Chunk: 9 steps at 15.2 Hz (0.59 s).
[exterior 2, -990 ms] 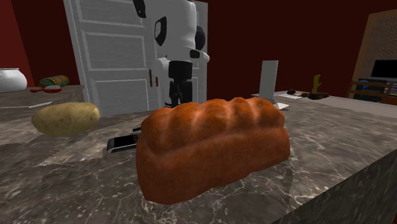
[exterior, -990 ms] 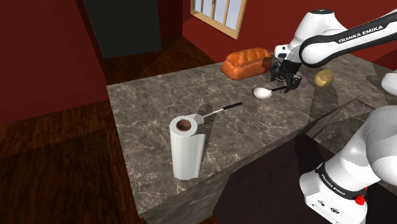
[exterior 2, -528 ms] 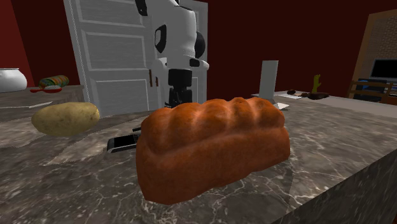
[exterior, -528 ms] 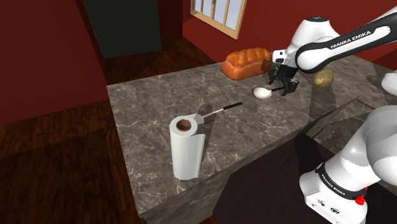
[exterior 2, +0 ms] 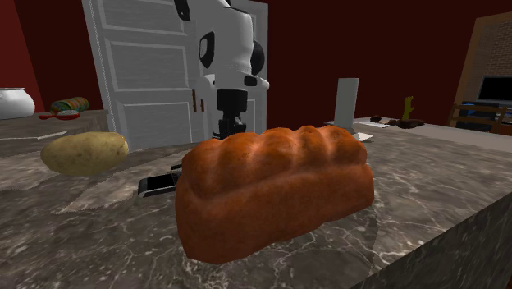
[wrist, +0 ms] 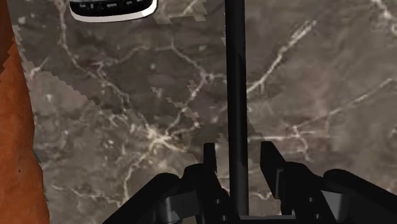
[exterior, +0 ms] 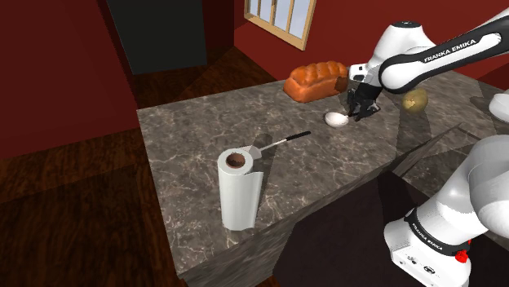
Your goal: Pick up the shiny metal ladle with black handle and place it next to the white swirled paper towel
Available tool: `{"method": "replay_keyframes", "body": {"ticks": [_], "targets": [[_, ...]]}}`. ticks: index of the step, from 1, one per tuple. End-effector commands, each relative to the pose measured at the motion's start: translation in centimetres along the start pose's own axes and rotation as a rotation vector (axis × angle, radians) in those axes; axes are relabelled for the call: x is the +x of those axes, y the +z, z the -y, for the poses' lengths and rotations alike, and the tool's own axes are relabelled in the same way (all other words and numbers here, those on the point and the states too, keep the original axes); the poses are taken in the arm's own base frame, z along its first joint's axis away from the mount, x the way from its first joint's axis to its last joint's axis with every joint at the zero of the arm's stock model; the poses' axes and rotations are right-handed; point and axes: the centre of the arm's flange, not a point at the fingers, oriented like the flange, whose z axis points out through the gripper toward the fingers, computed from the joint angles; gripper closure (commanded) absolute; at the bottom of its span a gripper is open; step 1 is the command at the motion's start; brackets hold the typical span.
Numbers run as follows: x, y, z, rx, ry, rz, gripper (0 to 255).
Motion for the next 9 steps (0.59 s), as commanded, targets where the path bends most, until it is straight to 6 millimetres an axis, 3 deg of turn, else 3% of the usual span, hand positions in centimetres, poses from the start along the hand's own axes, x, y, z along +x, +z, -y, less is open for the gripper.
{"method": "replay_keyframes", "body": {"ticks": [1,7,9], "targets": [[0.0,0.1,-0.1,-0.005,-0.001,0.000,255],[0.0,0.1,0.0,-0.005,-0.001,0.000,255],[-0.1,-1.0,-0.1,-0.005,-0.001,0.000,255]]}}
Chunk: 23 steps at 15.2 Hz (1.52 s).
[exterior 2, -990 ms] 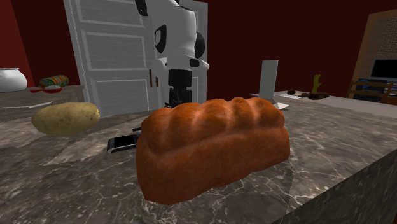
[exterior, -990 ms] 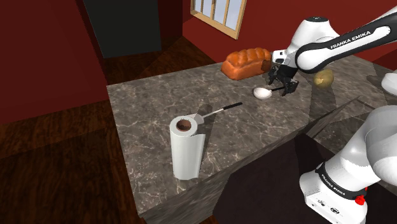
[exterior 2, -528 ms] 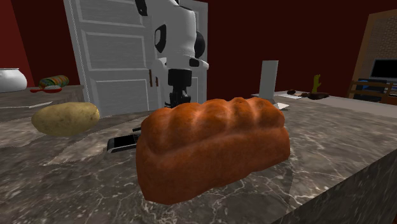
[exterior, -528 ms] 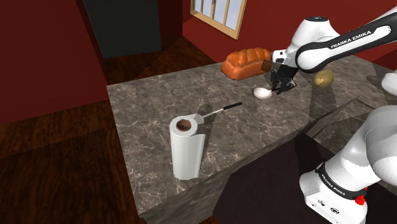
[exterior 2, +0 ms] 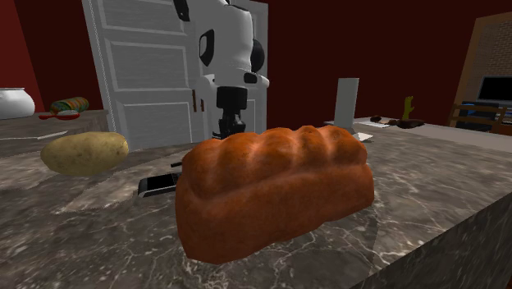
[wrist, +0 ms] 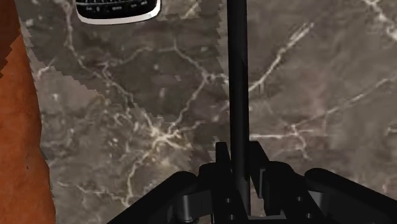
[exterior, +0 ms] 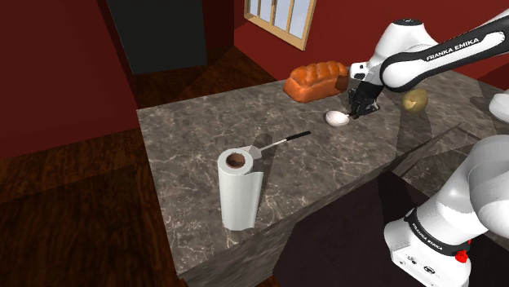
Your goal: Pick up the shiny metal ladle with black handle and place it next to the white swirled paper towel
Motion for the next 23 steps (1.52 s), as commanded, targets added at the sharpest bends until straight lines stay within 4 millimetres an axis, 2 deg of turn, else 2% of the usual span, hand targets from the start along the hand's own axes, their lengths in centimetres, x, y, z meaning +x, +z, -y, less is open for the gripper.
{"method": "replay_keyframes", "body": {"ticks": [1,23], "targets": [[-0.1,-0.9,-0.2,-0.001,0.000,0.000,255],[-1.3,-12.4,-1.3,-0.001,0.000,0.000,255]]}}
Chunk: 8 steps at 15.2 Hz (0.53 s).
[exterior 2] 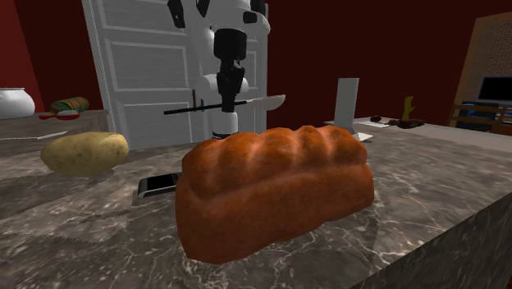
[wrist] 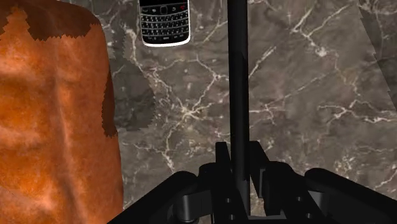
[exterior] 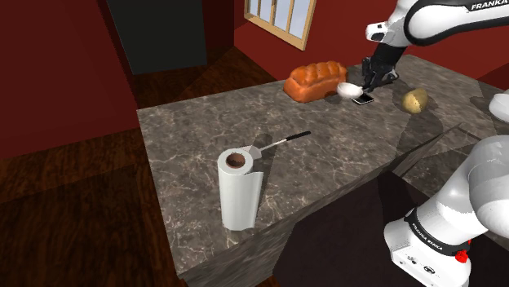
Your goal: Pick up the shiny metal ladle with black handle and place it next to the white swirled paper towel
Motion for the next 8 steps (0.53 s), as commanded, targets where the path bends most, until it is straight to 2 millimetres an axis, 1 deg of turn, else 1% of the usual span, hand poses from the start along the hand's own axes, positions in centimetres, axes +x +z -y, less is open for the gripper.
{"method": "replay_keyframes", "body": {"ticks": [1,8], "targets": [[-0.1,-1.1,-0.1,0.000,0.000,0.000,255],[-0.5,-4.8,-0.5,0.000,0.000,0.000,255]]}}
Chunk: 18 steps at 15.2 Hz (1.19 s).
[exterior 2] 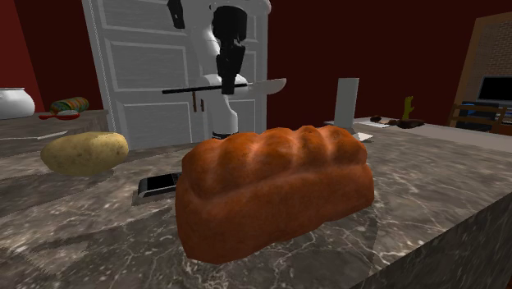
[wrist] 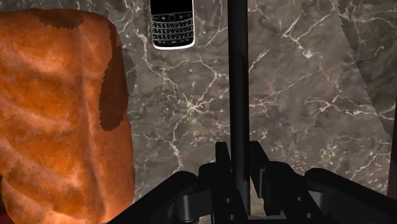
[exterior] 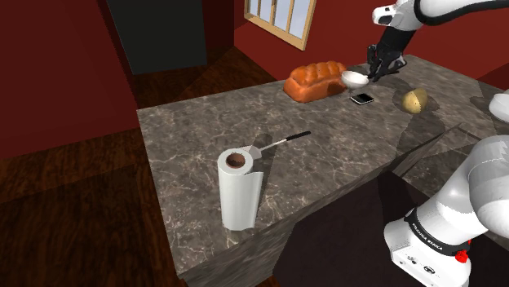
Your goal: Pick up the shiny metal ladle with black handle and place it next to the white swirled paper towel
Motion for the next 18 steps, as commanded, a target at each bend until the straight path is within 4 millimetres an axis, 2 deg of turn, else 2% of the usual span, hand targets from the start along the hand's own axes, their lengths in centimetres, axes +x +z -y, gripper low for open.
{"method": "replay_keyframes", "body": {"ticks": [1,18], "targets": [[-0.2,-1.1,-0.2,0.000,0.000,0.000,255],[-1.2,-10.0,-1.1,0.000,0.000,0.000,255]]}}
